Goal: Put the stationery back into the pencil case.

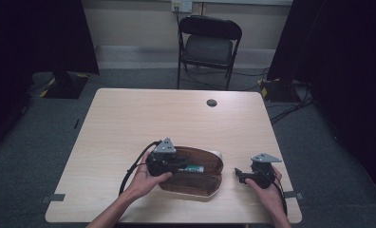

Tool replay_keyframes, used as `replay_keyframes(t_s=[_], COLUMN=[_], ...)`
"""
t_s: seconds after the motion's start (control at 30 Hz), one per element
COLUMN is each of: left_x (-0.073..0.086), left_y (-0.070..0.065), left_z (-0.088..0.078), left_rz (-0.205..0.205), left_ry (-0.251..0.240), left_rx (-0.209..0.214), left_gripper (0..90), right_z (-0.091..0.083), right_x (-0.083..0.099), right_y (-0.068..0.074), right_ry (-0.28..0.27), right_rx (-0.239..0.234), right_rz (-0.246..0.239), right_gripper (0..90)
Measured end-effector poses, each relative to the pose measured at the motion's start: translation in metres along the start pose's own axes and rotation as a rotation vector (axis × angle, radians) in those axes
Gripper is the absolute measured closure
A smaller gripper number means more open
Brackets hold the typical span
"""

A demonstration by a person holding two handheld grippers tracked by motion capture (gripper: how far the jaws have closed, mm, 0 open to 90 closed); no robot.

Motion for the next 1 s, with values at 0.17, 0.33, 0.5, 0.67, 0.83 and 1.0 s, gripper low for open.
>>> replay_keyframes(t_s=[0.17, 0.33, 0.5, 0.67, 0.83, 1.0], left_x=[0.006, 0.011, 0.011, 0.016, 0.027, 0.042], left_y=[0.002, 0.003, -0.001, -0.004, 0.002, 0.012], left_z=[-0.008, -0.015, -0.022, -0.034, -0.05, -0.065], left_rz=[-0.02, -0.05, -0.047, -0.022, -0.043, -0.086], left_ry=[-0.013, -0.026, -0.03, 0.012, 0.009, 0.011], left_rx=[0.012, 0.009, 0.01, -0.024, -0.044, -0.084], left_gripper=[78.0, 67.6, 59.0, 49.5, 42.9, 32.4], right_z=[0.0, 0.0, 0.0, 0.0, 0.0, 0.0], right_x=[0.0, 0.0, 0.0, 0.0, 0.0, 0.0], right_y=[0.0, 0.0, 0.0, 0.0, 0.0, 0.0], right_ry=[0.0, 0.0, 0.0, 0.0, 0.001, 0.001], right_rx=[0.0, 0.0, 0.0, 0.0, 0.0, 0.0], right_rz=[0.0, 0.0, 0.0, 0.0, 0.0, 0.0], right_gripper=[14.5, 14.5, 14.5, 14.5, 14.5, 14.5])
Point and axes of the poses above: each handheld gripper's, and its own axes: z roughly forward along the jaws, x roughly out of its underside, y roughly to its left, the point moved 2 cm from there along z, roughly forward along the jaws, and after that the axes turned 9 degrees about x, right-handed, at the moved point
